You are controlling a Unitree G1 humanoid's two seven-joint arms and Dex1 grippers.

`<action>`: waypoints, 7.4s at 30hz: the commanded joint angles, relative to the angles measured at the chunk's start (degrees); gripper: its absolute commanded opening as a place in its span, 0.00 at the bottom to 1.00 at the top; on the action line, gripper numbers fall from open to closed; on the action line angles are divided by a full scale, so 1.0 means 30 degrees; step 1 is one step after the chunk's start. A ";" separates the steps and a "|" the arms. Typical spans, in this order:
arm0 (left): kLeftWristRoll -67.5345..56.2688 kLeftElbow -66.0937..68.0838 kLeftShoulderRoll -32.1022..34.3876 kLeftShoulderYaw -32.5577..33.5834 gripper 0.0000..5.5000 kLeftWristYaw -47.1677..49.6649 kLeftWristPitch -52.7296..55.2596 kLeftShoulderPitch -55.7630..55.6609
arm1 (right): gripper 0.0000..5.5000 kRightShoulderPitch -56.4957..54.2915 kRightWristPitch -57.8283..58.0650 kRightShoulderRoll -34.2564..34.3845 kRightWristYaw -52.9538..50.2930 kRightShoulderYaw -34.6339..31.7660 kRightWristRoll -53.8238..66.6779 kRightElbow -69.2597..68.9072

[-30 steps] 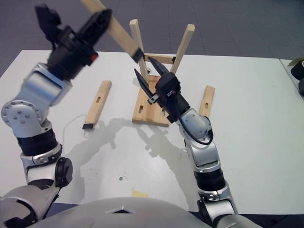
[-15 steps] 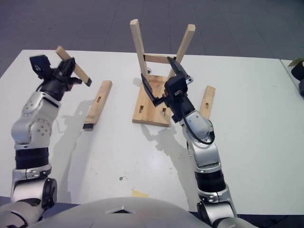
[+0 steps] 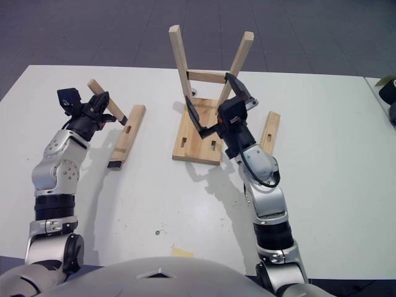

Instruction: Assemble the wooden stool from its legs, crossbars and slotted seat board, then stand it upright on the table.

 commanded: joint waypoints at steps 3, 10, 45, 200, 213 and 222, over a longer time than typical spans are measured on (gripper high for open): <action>0.0736 0.0832 -0.0469 0.0142 0.08 -0.0410 -0.0292 0.0143 | 0.98 0.0012 -0.0054 -0.0070 0.0030 -0.0041 -0.0204 0.0110; 0.1232 0.1224 -0.0512 0.0538 0.08 -0.0555 -0.0598 0.0239 | 0.98 0.0030 -0.0058 -0.0054 0.0055 -0.0045 -0.0193 0.0145; 0.2247 0.0423 -0.1079 0.0144 0.08 -0.1118 -0.0005 0.0466 | 0.98 0.0242 -0.0253 0.0115 -0.0045 0.0161 -0.0400 0.0377; 0.6248 -0.1563 0.5604 -0.5573 0.42 -0.7476 0.5285 0.3883 | 0.98 0.0719 -0.0485 0.0504 -0.0380 0.0797 -0.1183 0.0472; 0.8234 -0.1982 0.3583 -0.1503 0.38 -0.0123 0.0562 -0.2475 | 0.98 -0.0188 0.2381 0.1349 -0.0394 -0.1136 0.2055 0.0583; 0.3924 -0.5941 0.3205 -0.3517 0.38 -0.6824 -0.1537 -0.1486 | 0.98 -0.2348 1.0426 0.2318 -0.1382 -0.6503 2.3978 -0.1919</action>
